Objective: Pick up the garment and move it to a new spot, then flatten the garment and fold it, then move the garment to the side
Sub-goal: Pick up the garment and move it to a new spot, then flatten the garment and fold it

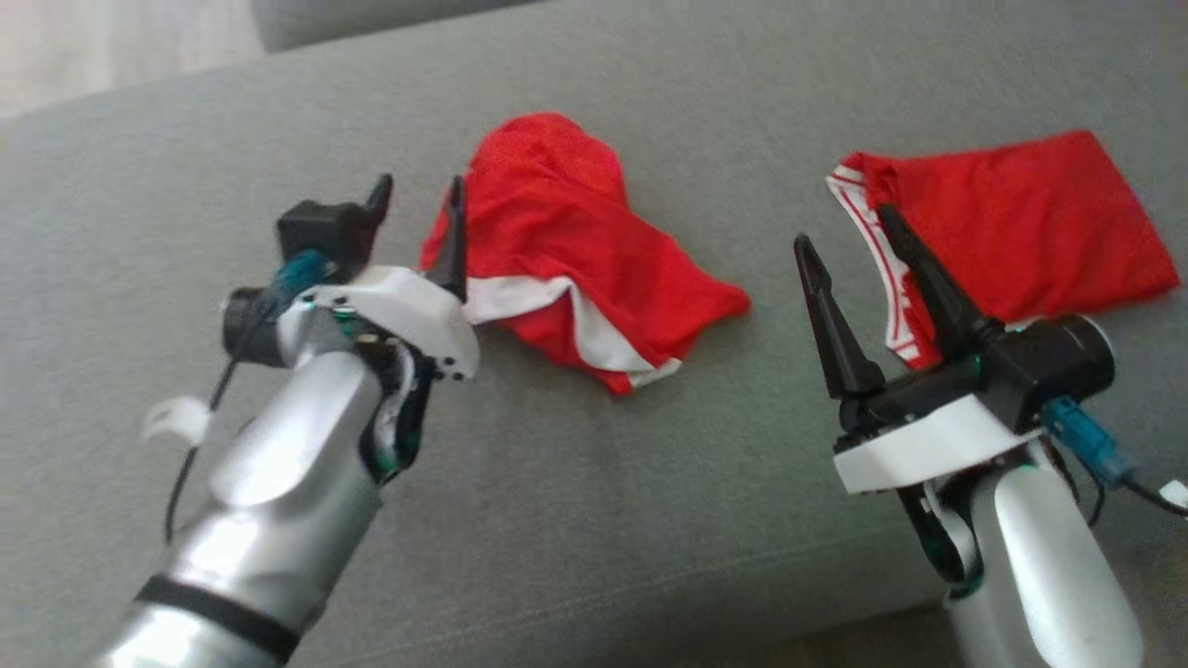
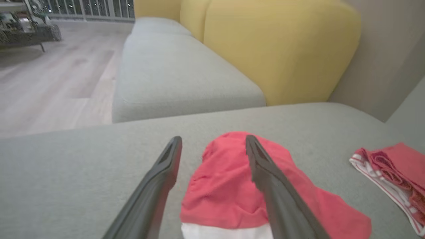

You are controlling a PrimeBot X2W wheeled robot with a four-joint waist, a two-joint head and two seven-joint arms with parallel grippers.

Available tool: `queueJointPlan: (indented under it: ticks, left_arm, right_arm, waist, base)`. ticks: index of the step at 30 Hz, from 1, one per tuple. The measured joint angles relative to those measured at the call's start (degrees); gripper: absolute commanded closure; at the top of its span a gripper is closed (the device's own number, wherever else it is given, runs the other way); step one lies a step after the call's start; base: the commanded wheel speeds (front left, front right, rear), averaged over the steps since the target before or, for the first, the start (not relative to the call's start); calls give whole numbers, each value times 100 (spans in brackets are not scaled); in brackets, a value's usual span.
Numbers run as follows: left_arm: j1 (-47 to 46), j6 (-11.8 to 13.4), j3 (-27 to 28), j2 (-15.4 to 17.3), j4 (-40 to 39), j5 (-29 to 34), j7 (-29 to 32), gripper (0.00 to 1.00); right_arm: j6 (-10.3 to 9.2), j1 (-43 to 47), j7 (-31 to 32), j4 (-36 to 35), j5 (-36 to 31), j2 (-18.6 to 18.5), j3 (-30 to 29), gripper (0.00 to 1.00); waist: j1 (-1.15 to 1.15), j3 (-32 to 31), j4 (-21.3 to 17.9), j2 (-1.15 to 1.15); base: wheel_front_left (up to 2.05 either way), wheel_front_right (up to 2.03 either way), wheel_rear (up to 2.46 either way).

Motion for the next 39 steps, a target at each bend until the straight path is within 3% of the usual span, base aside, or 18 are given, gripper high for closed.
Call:
queueJointPlan:
  ticks: [8, 14, 17, 23, 29, 39]
  left_arm:
    - [1912, 44, 744, 700, -1739, 848, -1, 0]
    - [3420, -1, 1271, 730, -2617, 1339, -1, 0]
    - [3823, -62, 1570, 581, -2815, 1501, -1, 0]
    - [4005, -211, 1928, 257, -2788, 1736, -1, 0]
    - [3905, -285, 2134, 158, -2154, 1997, -1, 0]
    - [2802, -775, 2136, -124, -1157, 1908, 4, 0]
  right_arm:
    - [0, 758, -8, 386, -66, 8, -422, 0]
    - [0, 1257, -86, 461, 21, 23, -614, 0]
    - [0, 1379, -104, 479, 64, 31, -615, 0]
    - [0, 1371, -102, 478, 110, 32, -531, 0]
    - [0, 1352, -93, 439, 109, 32, -380, 0]
    - [0, 1024, -75, 216, 109, 31, -218, 0]
  waist:
    - [0, -552, 533, 0]
    - [0, -908, 860, 0]
    - [0, -1006, 955, 0]
    - [0, -1033, 936, 0]
    - [0, -922, 749, 0]
    - [0, -350, 298, 0]
  base:
    - [0, 0, 0]
    - [0, 0, 0]
    - [0, 0, 0]
    - [0, 0, 0]
    - [0, 0, 0]
    - [0, 0, 0]
